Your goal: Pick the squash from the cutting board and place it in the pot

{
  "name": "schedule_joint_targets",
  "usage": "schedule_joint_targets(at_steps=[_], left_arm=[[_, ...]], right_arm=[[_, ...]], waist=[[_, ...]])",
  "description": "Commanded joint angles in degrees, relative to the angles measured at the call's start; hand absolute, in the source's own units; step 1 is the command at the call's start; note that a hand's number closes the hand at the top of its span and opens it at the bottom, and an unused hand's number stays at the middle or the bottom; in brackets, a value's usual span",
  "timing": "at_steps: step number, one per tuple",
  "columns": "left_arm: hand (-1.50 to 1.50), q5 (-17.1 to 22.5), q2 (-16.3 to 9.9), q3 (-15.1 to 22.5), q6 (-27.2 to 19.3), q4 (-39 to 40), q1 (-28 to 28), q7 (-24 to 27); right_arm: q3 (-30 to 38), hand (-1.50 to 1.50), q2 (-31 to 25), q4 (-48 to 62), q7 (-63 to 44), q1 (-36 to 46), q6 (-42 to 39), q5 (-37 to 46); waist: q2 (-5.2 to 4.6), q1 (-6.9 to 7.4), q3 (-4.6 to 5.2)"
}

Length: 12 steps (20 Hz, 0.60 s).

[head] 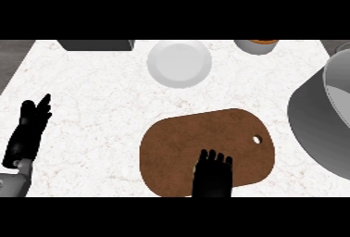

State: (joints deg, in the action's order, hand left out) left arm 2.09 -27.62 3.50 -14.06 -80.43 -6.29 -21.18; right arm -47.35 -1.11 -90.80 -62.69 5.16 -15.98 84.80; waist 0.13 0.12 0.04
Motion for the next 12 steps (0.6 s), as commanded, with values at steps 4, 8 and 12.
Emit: schedule_joint_targets(at_steps=[4,8,12], left_arm=[[0.0,-0.57,0.26,-1.96,2.45,-0.35,1.78,2.06],[0.0,-2.91,2.35,-0.39,0.83,-4.38,2.26,-1.72],[0.0,-3.57,3.47,-0.47,0.31,-3.57,3.41,-0.37]], right_arm=[[-0.67,1.5,1.07,4.94,-3.42,4.18,-1.72,5.78],[-1.65,1.5,1.08,4.66,-3.2,6.39,-1.91,7.33],[-5.44,1.5,1.08,-1.84,-5.85,5.17,-6.12,12.78]], waist=[[-0.1,0.08,-0.03],[-0.07,0.16,-0.06],[0.05,-0.15,-0.03]])
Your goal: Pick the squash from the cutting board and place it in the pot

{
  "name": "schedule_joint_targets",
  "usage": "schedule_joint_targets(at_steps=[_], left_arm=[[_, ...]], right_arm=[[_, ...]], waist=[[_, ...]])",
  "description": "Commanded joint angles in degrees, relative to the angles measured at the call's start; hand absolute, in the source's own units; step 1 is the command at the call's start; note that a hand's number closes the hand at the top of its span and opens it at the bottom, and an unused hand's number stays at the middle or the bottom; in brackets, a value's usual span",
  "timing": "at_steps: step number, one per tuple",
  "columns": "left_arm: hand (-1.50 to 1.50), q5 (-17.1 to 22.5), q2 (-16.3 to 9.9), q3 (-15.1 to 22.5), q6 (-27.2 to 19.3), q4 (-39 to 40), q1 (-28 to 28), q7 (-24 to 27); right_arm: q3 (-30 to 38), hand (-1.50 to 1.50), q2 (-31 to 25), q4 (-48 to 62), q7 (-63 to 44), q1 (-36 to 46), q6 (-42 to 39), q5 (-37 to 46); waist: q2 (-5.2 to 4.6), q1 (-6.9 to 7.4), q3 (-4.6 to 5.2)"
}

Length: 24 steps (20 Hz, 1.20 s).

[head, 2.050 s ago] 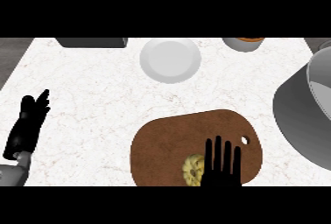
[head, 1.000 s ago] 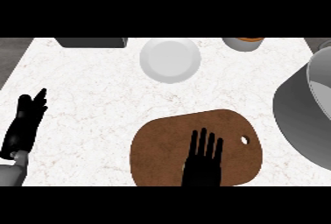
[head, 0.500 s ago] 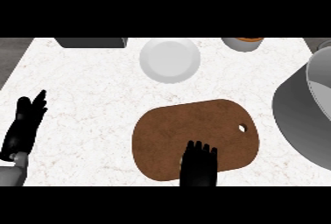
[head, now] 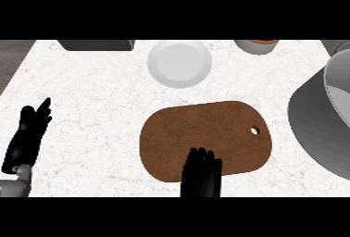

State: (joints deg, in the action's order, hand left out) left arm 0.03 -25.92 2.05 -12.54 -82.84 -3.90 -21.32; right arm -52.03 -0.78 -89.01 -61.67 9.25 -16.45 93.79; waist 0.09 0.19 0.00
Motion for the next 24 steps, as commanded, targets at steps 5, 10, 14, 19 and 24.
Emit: schedule_joint_targets(at_steps=[5,10,14,19,24], left_arm=[[0.0,0.41,-1.08,-2.7,-1.2,-0.04,1.37,-0.66],[0.0,0.84,-0.13,-2.98,-1.79,0.53,2.94,-0.56],[0.0,0.86,-1.34,-4.22,-1.86,0.87,3.74,-0.62],[0.0,0.96,-0.38,-3.94,-2.2,0.67,4.68,-0.03],[0.0,1.47,-0.38,-3.97,-1.62,0.2,5.39,-0.05]], right_arm=[[16.6,1.5,-21.07,-13.12,12.96,-9.32,9.55,-13.92],[25.9,1.5,-28.97,-16.0,20.15,-10.79,13.94,-21.52],[33.57,1.5,-32.44,-20.8,26.36,-10.25,19.98,-28.93],[41.69,1.5,-34.69,-26.38,35.01,-8.29,26.98,-39.52],[50.94,1.5,-38.56,-29.52,43.2,-7.66,29.15,-51.84]], waist=[[-0.2,-5.37,-0.82],[0.19,-7.19,-0.78],[1.24,-7.94,-0.95],[1.84,-7.66,-1.13],[1.87,-7.49,-0.91]])
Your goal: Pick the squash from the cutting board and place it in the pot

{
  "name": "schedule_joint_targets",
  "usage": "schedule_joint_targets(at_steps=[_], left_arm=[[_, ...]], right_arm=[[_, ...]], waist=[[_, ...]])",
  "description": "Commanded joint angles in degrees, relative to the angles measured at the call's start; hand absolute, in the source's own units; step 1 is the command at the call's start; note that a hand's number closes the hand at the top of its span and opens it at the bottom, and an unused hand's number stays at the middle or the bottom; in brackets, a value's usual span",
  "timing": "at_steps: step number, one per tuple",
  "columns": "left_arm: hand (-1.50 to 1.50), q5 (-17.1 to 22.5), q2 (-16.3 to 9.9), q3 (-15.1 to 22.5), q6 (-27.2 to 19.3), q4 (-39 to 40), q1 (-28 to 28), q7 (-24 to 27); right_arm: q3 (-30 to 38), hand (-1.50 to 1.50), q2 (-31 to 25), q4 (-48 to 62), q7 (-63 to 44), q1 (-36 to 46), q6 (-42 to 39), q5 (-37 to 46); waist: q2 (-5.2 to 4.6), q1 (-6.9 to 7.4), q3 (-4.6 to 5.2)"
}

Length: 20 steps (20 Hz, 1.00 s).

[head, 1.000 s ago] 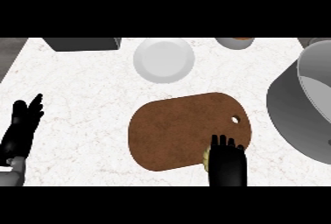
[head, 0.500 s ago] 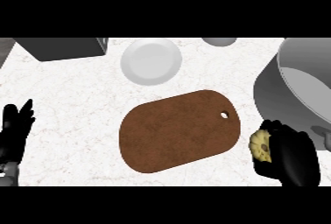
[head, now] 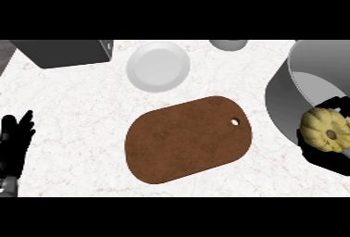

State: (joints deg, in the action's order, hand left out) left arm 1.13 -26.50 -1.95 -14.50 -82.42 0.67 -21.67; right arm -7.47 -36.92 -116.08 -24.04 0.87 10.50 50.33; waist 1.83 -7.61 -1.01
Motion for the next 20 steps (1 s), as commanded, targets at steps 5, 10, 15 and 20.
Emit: schedule_joint_targets(at_steps=[5,10,15,20], left_arm=[[0.0,0.05,-0.16,-0.26,0.13,-0.14,0.18,0.17],[0.0,-0.31,-0.71,0.1,0.66,-1.15,-0.35,0.15],[0.0,-0.26,0.45,0.89,1.58,-0.15,-1.41,2.35],[0.0,-1.65,1.28,3.13,2.69,0.17,-6.48,-0.46]], right_arm=[[16.07,1.5,-8.1,-0.25,15.09,-0.19,-1.32,-22.91],[26.18,1.5,-13.83,6.11,24.28,-0.4,-10.39,-38.83],[38.5,1.5,-21.8,22.16,34.89,-0.41,-23.31,-51.12],[40.97,1.5,-30.08,39.35,44.28,2.45,-34.54,-52.2]], waist=[[-0.65,0.52,0.37],[-0.81,1.63,0.55],[-1.67,4.56,0.86],[-2.11,7.45,0.94]])
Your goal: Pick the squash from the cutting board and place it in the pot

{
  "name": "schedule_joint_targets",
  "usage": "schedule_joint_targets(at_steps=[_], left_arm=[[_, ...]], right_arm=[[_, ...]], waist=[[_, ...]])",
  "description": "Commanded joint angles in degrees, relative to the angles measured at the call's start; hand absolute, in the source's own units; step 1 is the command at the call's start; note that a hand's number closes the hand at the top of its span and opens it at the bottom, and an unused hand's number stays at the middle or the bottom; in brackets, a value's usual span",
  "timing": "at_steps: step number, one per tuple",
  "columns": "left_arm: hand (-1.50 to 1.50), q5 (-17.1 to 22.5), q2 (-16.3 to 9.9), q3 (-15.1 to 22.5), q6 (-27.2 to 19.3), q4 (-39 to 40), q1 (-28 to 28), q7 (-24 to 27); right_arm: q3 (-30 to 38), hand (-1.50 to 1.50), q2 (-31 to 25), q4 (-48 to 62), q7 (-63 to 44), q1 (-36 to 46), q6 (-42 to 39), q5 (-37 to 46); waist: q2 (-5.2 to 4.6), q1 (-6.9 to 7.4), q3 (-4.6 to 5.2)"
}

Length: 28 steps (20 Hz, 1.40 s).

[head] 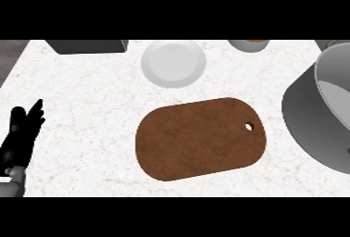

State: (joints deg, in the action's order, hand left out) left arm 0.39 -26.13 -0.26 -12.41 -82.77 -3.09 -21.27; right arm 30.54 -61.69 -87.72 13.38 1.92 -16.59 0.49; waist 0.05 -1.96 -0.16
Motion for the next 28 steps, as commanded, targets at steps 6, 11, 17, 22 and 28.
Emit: schedule_joint_targets(at_steps=[6,11,17,22,28], left_arm=[[0.0,-3.01,1.9,2.18,0.61,-1.11,-2.79,-1.39],[0.0,-3.23,2.81,1.9,0.94,1.6,-5.17,-1.44],[0.0,-2.81,1.8,0.73,3.2,0.05,-4.0,-2.18],[0.0,-3.46,2.26,0.09,2.78,1.23,-1.97,0.53],[0.0,-3.17,2.44,-0.5,3.25,-0.37,-2.03,-0.68]], right_arm=[[-7.95,1.5,-3.49,18.49,11.55,6.16,-7.31,6.02],[-15.26,-1.5,1.81,26.66,7.61,12.77,-8.39,7.88],[-15.66,-1.5,7.71,33.59,7.69,20.77,-11.96,5.09],[-7.78,-1.5,10.77,37.66,4.75,22.93,-13.54,-4.48],[1.17,-1.5,5.48,49.5,4.27,25.87,-13.28,-9.46]], waist=[[-0.3,3.16,0.12],[-0.55,3.97,0.1],[-0.38,4.0,0.08],[-0.19,3.08,0.13],[-0.26,2.86,0.05]])
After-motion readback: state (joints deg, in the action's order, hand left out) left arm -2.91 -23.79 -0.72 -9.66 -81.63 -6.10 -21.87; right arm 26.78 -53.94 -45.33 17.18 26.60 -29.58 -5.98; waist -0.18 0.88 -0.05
